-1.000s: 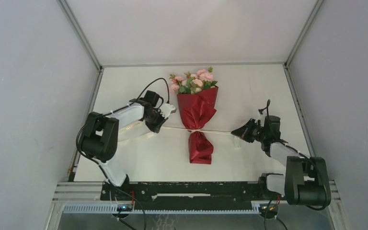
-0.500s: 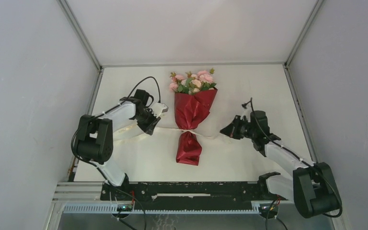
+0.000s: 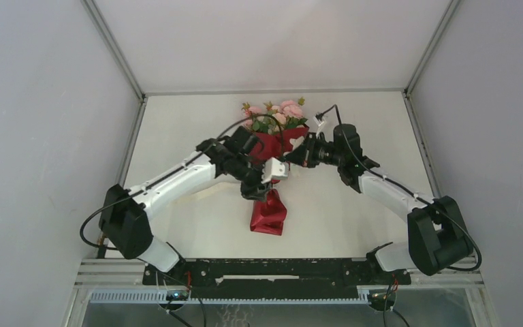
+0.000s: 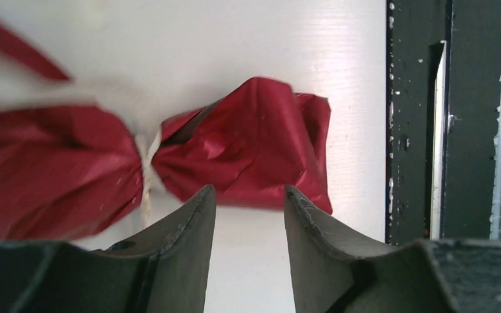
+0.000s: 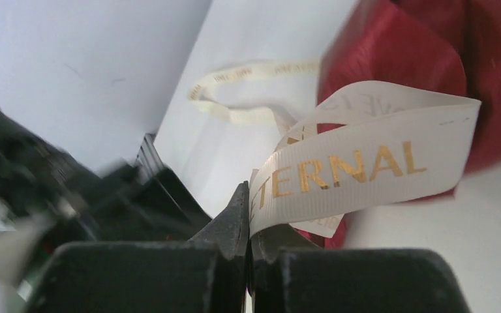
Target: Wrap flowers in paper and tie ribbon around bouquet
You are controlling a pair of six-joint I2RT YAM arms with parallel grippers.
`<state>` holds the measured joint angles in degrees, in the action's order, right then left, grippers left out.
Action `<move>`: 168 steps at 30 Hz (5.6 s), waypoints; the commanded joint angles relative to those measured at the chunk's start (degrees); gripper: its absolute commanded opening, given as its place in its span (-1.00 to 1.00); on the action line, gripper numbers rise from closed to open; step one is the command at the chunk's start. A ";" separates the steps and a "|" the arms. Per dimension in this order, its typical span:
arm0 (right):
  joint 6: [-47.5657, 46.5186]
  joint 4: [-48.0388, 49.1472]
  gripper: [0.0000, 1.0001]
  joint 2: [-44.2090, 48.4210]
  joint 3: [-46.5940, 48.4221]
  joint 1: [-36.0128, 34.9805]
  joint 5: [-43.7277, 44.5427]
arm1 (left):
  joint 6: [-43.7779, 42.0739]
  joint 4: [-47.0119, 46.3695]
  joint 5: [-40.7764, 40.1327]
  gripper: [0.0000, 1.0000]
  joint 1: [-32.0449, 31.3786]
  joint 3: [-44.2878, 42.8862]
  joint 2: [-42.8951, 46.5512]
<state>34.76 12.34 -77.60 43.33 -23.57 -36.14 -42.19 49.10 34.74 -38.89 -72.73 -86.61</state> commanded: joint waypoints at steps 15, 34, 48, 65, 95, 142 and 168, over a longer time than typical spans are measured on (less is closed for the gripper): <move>-5.47 -7.02 -1.00 -2.08 19.80 -7.11 -1.73 | -10.67 -13.18 -18.12 -0.18 -19.77 6.57 -17.26; -13.48 -18.51 -1.00 -0.91 19.78 -4.89 1.65 | -9.05 16.33 -5.01 0.01 -18.94 -8.44 -3.28; -14.26 -18.41 -1.00 2.45 19.53 -6.56 1.63 | 19.77 -22.48 17.32 0.47 10.39 1.52 4.99; -15.38 -21.78 -0.85 4.44 19.13 -7.99 2.08 | 24.11 -31.09 16.51 -0.43 4.24 0.46 -11.99; -13.01 -29.62 0.99 31.80 2.10 11.63 13.22 | 22.80 -28.72 10.20 -1.00 4.27 4.90 -7.51; -14.33 13.11 -1.00 1.89 -1.13 -5.44 7.46 | 5.98 -20.99 -5.60 -0.01 2.17 11.75 3.04; -11.89 3.47 -1.00 11.69 -0.11 -4.07 12.19 | -10.83 -14.55 -28.85 -0.63 1.88 6.06 -18.30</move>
<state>21.54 17.52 -69.41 40.86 -28.53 -26.74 -52.60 32.51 7.64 -36.75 -66.61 -104.40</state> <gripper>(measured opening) 0.007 0.466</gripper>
